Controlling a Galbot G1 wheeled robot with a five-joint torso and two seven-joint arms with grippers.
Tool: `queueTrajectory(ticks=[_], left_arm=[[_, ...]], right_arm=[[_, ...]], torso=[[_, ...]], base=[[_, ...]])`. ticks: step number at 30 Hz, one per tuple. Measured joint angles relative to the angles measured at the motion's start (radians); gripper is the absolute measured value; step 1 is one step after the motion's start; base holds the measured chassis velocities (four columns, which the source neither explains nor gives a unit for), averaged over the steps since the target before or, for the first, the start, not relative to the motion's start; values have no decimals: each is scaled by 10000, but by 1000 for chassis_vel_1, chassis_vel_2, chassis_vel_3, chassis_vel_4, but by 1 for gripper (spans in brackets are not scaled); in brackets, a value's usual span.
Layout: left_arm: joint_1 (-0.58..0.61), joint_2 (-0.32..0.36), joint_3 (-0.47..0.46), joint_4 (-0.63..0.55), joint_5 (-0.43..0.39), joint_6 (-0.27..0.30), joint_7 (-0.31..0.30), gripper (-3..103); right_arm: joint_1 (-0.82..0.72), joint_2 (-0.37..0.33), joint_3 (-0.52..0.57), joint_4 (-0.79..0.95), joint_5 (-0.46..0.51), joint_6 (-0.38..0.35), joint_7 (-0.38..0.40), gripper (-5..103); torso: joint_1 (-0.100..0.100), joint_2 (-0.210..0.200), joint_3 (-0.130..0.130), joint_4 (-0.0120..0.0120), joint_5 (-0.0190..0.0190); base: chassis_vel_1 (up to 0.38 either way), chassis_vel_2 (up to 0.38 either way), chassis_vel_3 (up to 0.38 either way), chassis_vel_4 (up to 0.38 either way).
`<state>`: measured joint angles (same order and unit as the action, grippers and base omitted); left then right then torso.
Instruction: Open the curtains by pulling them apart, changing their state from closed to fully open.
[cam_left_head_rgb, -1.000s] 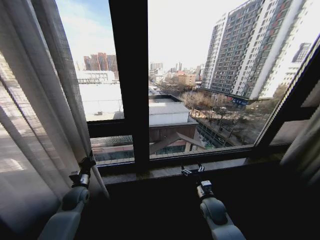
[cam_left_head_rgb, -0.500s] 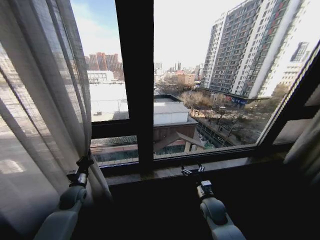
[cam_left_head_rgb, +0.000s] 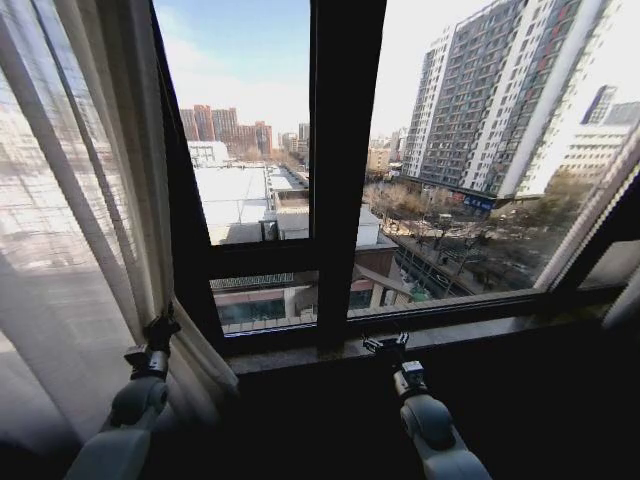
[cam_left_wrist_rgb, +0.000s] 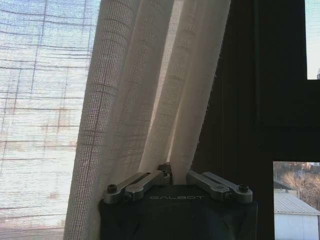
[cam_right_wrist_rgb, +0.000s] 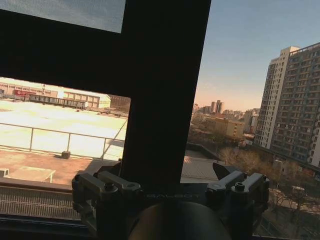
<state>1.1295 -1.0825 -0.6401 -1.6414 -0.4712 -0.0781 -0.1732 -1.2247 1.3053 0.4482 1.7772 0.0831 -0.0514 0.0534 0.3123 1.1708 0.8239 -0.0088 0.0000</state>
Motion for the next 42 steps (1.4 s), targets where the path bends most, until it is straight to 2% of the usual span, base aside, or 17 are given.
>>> queueTrajectory(ticks=[32, 42], left_arm=[[114, 52, -211, 0, -98, -112, -16, 0], [244, 95, -293, 7, -109, -146, -24, 0]], right_arm=[[0, 0, 0, 0, 0, 0, 0, 100], [0, 0, -1, 0, 0, 0, 0, 100]], torso=[[1, 0, 1, 2, 0], [0, 0, 1, 0, -3]], base=[[355, 354, -358, -353], [132, 124, -108, -126]])
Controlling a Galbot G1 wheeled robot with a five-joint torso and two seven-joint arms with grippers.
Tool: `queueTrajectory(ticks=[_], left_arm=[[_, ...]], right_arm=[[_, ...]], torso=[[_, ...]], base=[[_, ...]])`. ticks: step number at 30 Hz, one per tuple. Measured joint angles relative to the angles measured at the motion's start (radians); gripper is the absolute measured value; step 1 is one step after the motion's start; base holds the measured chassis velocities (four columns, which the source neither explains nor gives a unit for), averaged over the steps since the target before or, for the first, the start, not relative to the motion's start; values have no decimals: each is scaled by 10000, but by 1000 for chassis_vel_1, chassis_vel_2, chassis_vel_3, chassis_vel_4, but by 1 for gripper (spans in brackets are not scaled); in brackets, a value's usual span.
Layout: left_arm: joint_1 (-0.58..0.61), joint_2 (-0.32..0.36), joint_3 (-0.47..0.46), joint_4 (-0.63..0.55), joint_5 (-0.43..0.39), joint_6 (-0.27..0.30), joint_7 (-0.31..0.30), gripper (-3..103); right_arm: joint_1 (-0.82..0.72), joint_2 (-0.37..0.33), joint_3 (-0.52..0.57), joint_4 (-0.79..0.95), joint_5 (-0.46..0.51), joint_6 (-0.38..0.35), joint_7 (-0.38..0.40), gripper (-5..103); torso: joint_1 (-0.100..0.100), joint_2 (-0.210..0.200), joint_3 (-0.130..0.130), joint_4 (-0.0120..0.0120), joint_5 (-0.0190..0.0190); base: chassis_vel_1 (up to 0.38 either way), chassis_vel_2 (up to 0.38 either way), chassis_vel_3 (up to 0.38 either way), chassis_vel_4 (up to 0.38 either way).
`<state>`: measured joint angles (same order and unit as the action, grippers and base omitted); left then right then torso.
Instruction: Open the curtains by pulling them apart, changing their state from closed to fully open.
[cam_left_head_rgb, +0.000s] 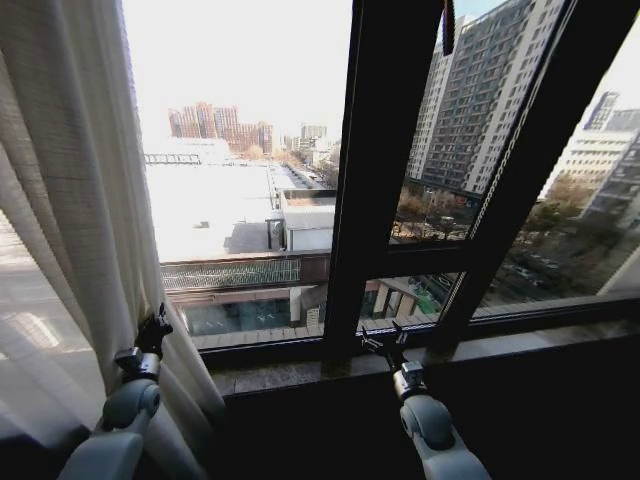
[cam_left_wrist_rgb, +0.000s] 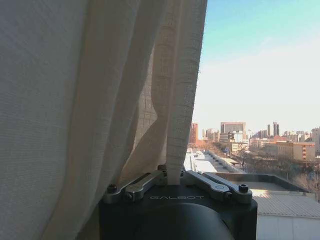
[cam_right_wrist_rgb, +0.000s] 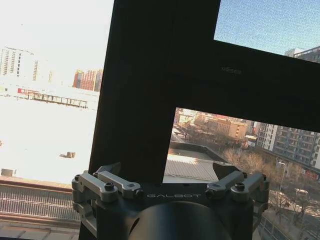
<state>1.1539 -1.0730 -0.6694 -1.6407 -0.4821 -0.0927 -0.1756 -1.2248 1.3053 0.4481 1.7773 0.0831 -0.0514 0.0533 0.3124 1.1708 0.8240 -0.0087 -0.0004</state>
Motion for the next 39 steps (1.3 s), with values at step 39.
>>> queueTrajectory(ticks=[39], left_arm=[[1009, 27, -723, -893, -112, -45, 30, 0]], right_arm=[[0, 2, -5, 0, 0, 0, 0, 100]], torso=[[-1, 0, -1, 2, 0]], base=[[108, 103, -108, -106]])
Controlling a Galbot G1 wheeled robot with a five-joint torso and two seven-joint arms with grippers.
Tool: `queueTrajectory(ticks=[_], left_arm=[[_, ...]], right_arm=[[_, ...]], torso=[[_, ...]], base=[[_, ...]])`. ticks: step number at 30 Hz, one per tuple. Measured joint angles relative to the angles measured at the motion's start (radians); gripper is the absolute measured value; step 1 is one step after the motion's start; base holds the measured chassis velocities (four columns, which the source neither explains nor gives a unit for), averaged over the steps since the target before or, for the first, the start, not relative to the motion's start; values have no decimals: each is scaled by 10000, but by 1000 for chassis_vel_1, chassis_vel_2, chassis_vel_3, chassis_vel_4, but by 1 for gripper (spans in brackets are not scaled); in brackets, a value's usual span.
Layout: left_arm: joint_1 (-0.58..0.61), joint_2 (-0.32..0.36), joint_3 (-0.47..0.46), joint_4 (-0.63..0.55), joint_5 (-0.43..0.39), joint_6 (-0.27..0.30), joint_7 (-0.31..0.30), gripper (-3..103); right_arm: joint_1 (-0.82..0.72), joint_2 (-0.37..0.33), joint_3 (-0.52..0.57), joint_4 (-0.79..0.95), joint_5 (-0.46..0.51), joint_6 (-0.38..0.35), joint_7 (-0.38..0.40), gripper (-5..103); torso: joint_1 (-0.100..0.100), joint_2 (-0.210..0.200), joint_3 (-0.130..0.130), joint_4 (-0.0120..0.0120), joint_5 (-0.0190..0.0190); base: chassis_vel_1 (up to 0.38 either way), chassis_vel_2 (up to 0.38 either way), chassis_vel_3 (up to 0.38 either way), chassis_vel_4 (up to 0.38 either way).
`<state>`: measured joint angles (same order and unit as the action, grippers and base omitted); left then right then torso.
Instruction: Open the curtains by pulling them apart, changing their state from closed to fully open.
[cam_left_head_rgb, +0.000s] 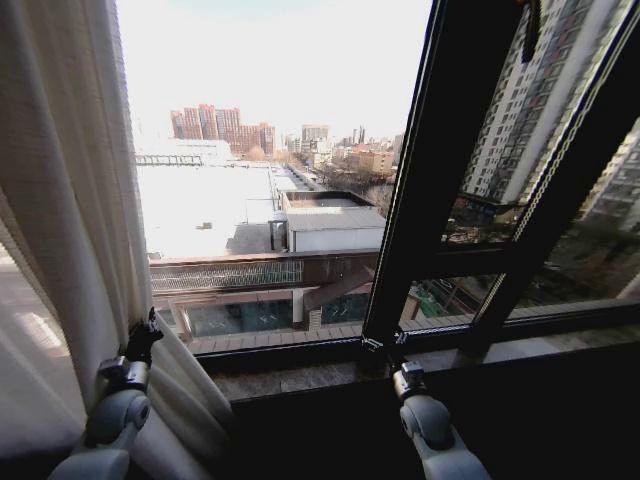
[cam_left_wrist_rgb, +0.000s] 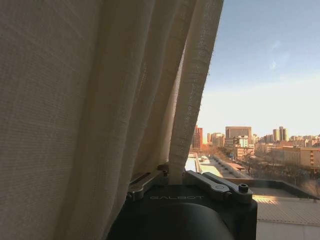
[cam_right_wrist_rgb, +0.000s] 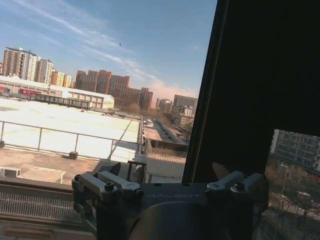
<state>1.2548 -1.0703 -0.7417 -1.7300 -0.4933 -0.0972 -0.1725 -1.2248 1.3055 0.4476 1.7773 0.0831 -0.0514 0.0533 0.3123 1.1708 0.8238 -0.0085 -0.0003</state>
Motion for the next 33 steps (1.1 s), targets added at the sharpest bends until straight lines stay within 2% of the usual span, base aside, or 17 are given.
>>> queueTrajectory(ticks=[4, 11, 26, 33], left_arm=[[134, -7, -107, -144, -26, -9, 10, 0], [321, -53, -276, -321, -64, -27, 15, 0], [470, -120, -456, -469, -91, -57, 13, 0], [293, 352, -939, -34, -571, -28, -212, 0]], right_arm=[[0, -5, 9, -1, 0, 0, 1, 100], [0, -4, 8, 0, 0, 0, 1, 100], [0, -3, 6, 0, 0, 0, 1, 100], [0, 0, 2, 0, 0, 0, 0, 100]], torso=[[1, -1, 1, -11, 11], [2, -1, 2, 0, 0], [1, -1, 1, -3, 6], [1, -1, 1, 1, -1]], base=[[-9, -15, 4, 10], [-13, -12, 21, 3], [115, 73, -120, -78], [68, 82, -61, -64]])
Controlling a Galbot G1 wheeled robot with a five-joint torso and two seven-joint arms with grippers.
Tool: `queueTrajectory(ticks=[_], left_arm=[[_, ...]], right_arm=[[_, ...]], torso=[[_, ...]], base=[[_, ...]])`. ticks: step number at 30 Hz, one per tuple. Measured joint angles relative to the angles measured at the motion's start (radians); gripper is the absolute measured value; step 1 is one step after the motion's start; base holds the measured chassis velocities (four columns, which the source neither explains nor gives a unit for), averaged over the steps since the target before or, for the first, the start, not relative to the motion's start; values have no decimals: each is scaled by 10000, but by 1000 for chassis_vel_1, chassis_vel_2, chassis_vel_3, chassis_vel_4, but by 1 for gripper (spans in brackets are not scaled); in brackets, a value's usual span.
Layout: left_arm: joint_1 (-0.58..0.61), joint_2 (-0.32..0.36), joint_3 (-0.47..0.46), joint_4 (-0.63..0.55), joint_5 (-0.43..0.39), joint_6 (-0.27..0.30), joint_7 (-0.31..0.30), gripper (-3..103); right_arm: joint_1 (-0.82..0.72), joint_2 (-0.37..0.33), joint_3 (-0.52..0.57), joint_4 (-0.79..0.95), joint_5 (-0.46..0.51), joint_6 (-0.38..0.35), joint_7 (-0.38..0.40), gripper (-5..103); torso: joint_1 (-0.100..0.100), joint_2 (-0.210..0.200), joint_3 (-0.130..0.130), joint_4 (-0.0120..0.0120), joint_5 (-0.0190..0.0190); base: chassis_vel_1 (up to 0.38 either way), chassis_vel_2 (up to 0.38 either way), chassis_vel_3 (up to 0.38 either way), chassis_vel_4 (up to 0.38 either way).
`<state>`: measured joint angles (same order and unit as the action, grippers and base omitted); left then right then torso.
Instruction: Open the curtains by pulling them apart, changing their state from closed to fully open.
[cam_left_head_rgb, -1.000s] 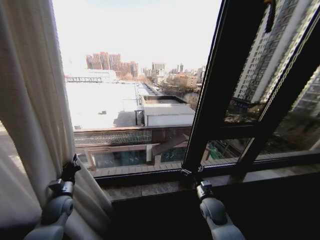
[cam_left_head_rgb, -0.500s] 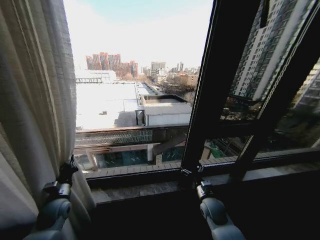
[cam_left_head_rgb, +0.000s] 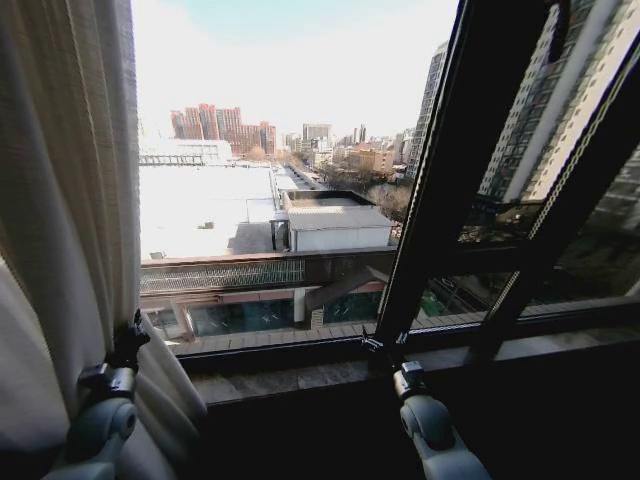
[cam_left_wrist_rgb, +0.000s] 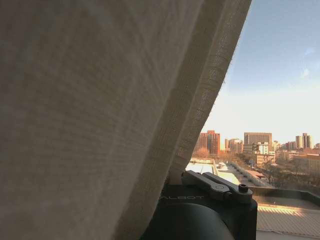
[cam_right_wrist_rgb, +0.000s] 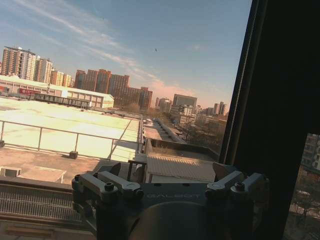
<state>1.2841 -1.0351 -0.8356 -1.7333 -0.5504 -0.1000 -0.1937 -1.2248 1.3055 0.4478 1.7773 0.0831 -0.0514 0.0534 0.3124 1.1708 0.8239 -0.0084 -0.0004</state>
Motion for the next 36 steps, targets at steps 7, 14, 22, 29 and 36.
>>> queueTrajectory(ticks=[7, 14, 22, 29, 36], left_arm=[[-438, 1307, -814, 1186, -474, 4, -247, 0], [-646, 1699, -1248, 1963, -552, -50, -486, 0], [-1755, 2589, -1670, 4680, -609, -187, -1178, 0], [-2637, 3396, -2015, 7166, -452, -417, -1230, 0], [-2538, 3771, -2612, 7630, -561, -71, -1209, 0]], right_arm=[[0, -5, 6, -1, 0, 0, 1, 100], [0, -2, 3, 0, 0, 0, 1, 100], [0, -2, 5, 0, 0, 0, 1, 100], [0, -2, 4, 0, 0, 0, 1, 100], [0, -2, 4, 0, 0, 0, 1, 100]], torso=[[1, 0, 1, -8, 6], [0, 0, 1, 0, -1], [1, -1, 2, -6, 4], [0, 0, 0, -2, -1], [1, 0, 1, -1, 3]], base=[[0, 0, 0, 0], [0, 0, 0, 0], [0, 0, 0, 0], [0, 0, 0, 0], [0, 0, 0, 0]])
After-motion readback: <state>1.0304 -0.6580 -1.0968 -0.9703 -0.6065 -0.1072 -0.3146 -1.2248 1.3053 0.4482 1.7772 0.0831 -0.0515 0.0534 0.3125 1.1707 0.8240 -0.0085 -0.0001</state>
